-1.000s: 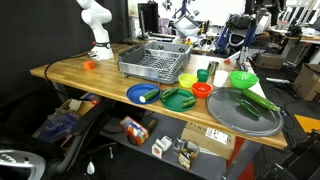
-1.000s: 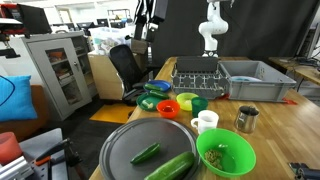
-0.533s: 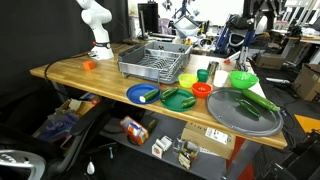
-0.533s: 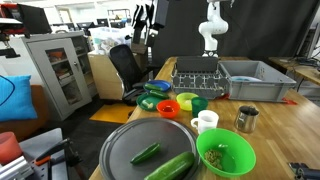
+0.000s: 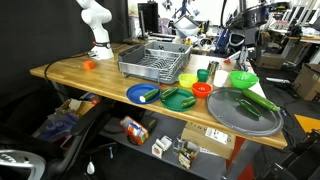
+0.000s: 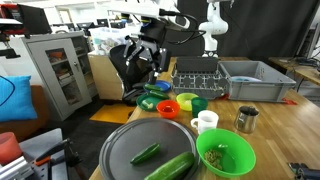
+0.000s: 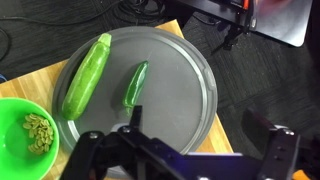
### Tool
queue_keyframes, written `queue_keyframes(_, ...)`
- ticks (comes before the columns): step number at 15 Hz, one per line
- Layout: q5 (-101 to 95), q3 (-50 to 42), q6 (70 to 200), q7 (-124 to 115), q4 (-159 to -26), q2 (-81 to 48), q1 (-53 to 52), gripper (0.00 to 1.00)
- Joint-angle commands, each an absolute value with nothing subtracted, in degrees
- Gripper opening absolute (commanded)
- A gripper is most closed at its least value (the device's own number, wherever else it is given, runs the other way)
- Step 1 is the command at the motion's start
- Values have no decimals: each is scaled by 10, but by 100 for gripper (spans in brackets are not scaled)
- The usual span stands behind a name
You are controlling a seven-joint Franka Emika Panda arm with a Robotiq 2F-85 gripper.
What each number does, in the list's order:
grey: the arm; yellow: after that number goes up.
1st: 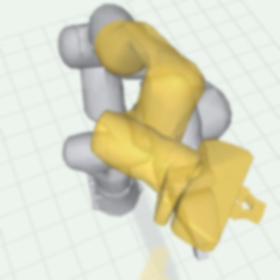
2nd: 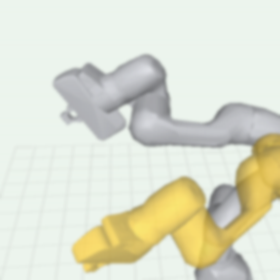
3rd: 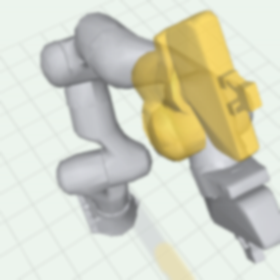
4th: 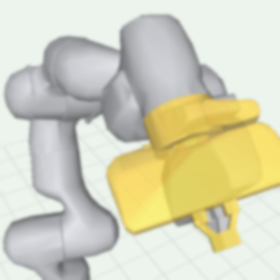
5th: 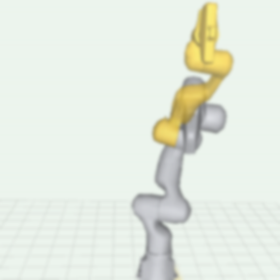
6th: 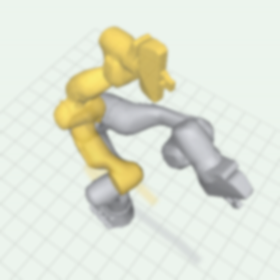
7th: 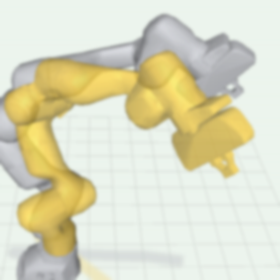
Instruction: Put the green object into the the green bowl.
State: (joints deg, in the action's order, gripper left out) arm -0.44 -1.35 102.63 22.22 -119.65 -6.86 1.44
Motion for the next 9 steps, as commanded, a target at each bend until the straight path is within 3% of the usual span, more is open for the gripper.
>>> queue_keyframes(1,-5,-11,1027,232,-1196,-69,20,100)
queue_keyframes(9,28,-15,1081,254,-1216,-79,30,100)
